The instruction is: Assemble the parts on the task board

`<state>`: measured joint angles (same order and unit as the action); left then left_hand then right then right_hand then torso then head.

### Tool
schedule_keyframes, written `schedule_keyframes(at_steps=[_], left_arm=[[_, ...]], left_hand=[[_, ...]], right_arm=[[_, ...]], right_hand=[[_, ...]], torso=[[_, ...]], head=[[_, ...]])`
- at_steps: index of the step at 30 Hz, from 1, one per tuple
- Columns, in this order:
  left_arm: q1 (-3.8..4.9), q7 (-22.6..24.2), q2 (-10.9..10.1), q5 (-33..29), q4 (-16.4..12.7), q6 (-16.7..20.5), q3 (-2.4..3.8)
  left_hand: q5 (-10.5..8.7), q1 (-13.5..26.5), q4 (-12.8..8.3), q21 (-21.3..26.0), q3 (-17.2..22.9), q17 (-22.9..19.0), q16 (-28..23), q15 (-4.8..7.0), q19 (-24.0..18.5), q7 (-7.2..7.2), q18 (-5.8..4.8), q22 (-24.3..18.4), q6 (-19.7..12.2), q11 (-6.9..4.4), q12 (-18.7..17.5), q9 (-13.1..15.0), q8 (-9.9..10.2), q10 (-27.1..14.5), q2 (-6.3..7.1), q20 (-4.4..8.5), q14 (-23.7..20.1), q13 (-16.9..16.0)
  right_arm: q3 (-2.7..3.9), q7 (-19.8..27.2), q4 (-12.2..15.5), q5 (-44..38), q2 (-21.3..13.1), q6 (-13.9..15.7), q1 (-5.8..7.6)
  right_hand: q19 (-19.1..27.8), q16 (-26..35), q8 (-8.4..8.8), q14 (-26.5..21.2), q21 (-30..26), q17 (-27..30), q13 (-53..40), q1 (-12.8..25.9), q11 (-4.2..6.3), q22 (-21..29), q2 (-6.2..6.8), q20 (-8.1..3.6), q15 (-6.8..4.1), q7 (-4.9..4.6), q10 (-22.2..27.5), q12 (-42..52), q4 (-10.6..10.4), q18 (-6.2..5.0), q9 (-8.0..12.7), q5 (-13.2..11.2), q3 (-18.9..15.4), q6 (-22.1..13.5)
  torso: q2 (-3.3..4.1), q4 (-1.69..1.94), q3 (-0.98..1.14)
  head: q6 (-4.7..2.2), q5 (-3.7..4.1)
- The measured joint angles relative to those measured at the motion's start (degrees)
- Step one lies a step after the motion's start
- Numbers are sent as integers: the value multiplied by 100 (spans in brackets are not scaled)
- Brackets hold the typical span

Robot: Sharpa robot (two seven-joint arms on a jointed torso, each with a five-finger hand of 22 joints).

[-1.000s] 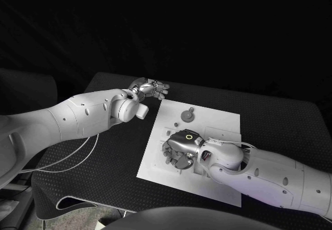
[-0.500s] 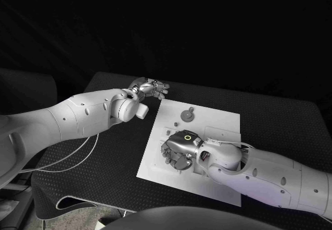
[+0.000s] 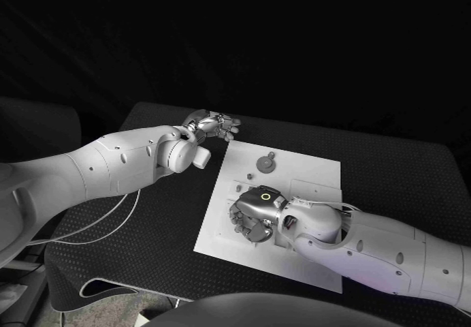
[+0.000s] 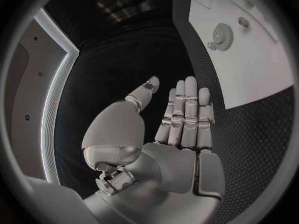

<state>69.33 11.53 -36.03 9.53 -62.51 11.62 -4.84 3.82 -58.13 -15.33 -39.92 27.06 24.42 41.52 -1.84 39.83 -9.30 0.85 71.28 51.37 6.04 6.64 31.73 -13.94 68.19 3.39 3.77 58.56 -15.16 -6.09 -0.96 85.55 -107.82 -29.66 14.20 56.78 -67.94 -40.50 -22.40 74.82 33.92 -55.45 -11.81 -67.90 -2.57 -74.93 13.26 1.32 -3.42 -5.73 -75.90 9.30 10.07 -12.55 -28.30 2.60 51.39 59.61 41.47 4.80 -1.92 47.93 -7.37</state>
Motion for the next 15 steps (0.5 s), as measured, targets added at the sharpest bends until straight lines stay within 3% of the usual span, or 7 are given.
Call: schedule_keyframes(at_steps=[15], left_arm=[[0, -9, 0, 0, 2, -10, 0]], left_hand=[[0, 0, 0, 0, 0, 11, -21, 0, 0, 0, 0, 4, 0, 0, 0, -3, -21, 0, 0, 0, 0, 5]], right_arm=[[-32, -3, -12, -71, 44, 4, 2]], right_hand=[[72, 6, 17, -22, 1, 8, -202, 41, 1, -2, -41, 21, 13, -19, 6, -47, 48, 0, -15, 16, 48, -20]], torso=[[0, 2, -3]], head=[[4, 0]])
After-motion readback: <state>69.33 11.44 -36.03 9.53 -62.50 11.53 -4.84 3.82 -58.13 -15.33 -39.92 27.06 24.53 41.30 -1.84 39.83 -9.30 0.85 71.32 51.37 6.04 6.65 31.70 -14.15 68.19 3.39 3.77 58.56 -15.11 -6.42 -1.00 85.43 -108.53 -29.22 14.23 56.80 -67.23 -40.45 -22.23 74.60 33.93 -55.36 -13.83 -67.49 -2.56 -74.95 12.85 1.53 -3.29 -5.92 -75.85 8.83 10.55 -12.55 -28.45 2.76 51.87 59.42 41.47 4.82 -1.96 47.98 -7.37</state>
